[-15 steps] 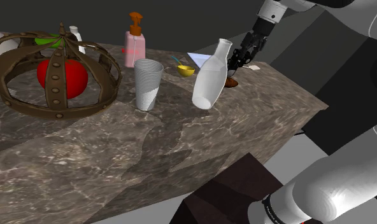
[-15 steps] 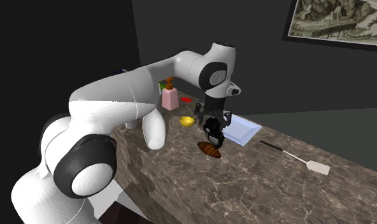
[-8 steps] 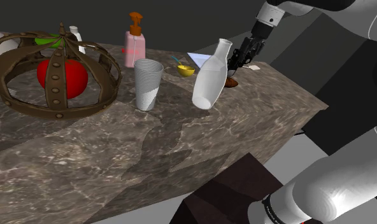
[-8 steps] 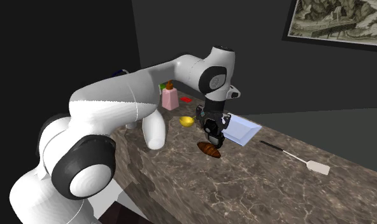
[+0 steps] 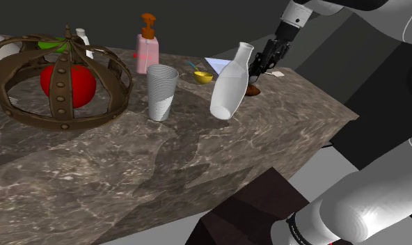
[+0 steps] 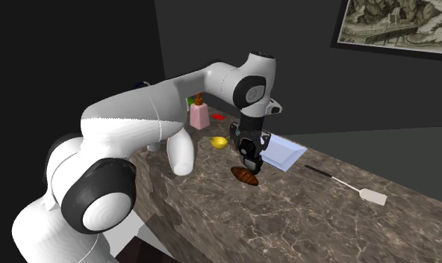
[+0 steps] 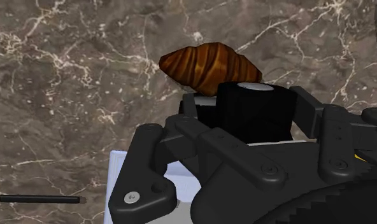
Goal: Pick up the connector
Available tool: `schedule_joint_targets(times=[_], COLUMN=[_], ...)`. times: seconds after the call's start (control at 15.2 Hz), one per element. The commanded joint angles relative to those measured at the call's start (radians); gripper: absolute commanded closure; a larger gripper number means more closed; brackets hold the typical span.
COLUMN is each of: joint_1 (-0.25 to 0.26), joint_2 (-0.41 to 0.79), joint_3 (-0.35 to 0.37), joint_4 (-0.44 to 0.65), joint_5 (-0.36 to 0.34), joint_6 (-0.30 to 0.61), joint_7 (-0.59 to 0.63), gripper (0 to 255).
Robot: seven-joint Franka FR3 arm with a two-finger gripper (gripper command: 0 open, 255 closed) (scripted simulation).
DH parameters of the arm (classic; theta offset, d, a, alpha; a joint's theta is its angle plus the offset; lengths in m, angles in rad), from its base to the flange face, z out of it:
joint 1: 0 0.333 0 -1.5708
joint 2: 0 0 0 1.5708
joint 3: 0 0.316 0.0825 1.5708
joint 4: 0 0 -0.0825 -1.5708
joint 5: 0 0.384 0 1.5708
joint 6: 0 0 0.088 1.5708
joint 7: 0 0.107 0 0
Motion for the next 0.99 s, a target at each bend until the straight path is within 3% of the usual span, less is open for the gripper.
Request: schedule_joint_targets(times=[0.0,0.79,0.92], joint_1=[0.000,-0.009,-0.009], joint_2=[0.008,0.081,0.083], joint_3=[0.000,-0.010,-0.010], joint_4=[0.035,0.290,0.294], joint_5=[0.002,0.024,0.024], joint_6=[-0.027,-0.213,-0.215], joint_7=[0.001,-0.001,-0.001], gripper=[255,255,255])
